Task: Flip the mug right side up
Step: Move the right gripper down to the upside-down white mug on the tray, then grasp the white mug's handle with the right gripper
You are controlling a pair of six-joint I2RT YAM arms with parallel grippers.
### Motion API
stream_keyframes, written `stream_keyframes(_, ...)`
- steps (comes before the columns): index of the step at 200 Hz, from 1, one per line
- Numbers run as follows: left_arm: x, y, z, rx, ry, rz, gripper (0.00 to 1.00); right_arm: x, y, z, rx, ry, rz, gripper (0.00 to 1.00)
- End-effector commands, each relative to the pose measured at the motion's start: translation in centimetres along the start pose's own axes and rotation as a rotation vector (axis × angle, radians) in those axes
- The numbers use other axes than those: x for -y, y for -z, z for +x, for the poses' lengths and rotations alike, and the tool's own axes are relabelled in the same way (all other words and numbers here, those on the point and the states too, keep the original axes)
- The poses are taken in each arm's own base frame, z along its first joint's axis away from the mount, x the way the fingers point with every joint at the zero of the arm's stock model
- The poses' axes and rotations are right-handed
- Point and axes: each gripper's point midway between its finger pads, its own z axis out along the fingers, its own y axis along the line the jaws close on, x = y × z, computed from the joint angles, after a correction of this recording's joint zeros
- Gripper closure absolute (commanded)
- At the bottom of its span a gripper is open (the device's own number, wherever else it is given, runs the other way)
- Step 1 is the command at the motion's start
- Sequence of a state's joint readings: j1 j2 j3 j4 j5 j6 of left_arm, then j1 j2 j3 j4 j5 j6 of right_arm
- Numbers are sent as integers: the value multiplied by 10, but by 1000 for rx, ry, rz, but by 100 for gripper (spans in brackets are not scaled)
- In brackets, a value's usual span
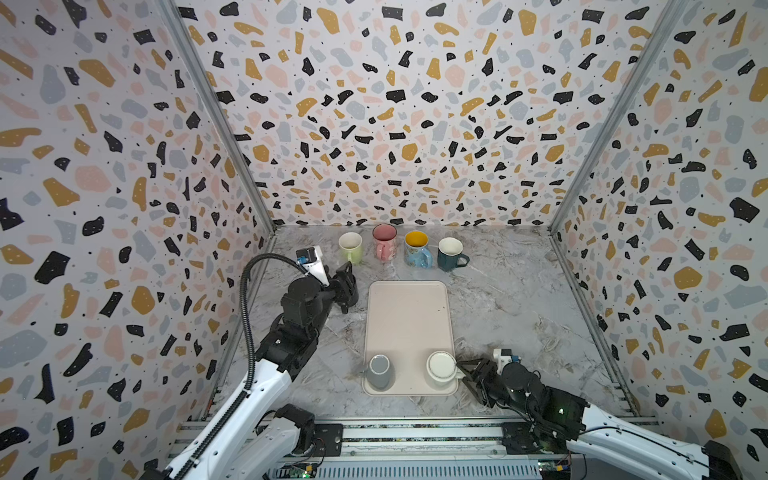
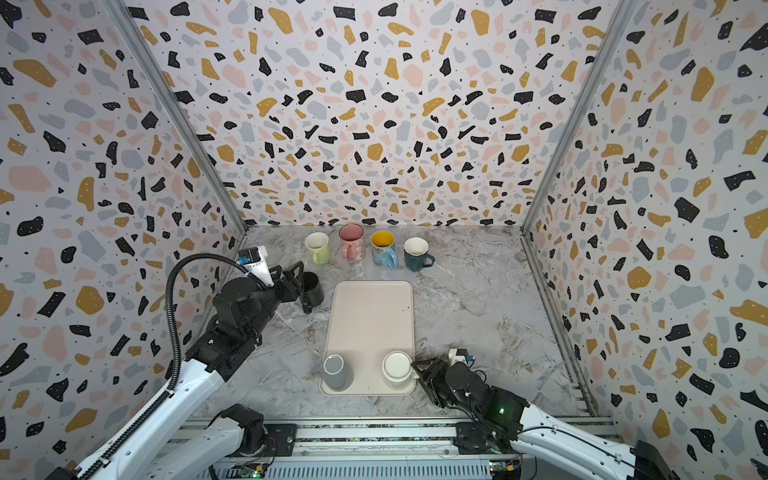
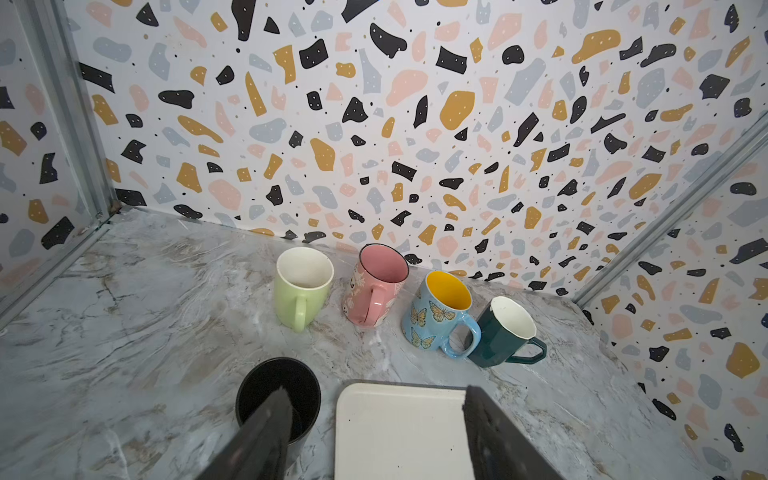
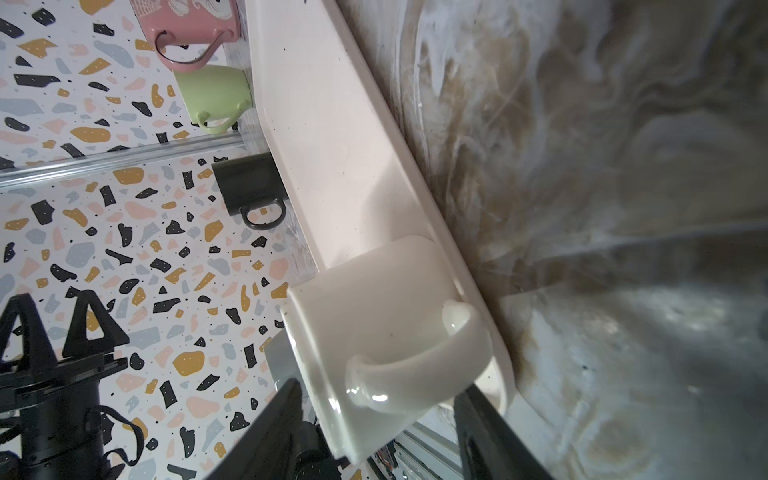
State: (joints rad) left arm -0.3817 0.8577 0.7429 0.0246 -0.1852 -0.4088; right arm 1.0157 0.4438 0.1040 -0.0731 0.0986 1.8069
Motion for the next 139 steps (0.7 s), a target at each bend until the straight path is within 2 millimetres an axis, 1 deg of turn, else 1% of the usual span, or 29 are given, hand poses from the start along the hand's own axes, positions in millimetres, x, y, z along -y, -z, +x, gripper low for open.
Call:
stream_keyframes(1,0,3,-5,27,1,0,33,-23,2,-12,50,-3,-78,40)
stream_keyframes(20,0,3,-5,27,-1,1,33,-30,0,-21,60,-19,-127,41)
stream_keyframes(58,0,3,-6,29,-7,-2,33,-41,0,-31,68,-1,-142,40)
stream_keyframes(93,-1,3,-5,23,-8,-4,33,-41,-2,-25,19,8,-116,41)
stream_keyframes(139,0,2,-4,22,-6,-1,32,-42,10,-23,22,73,-34,41)
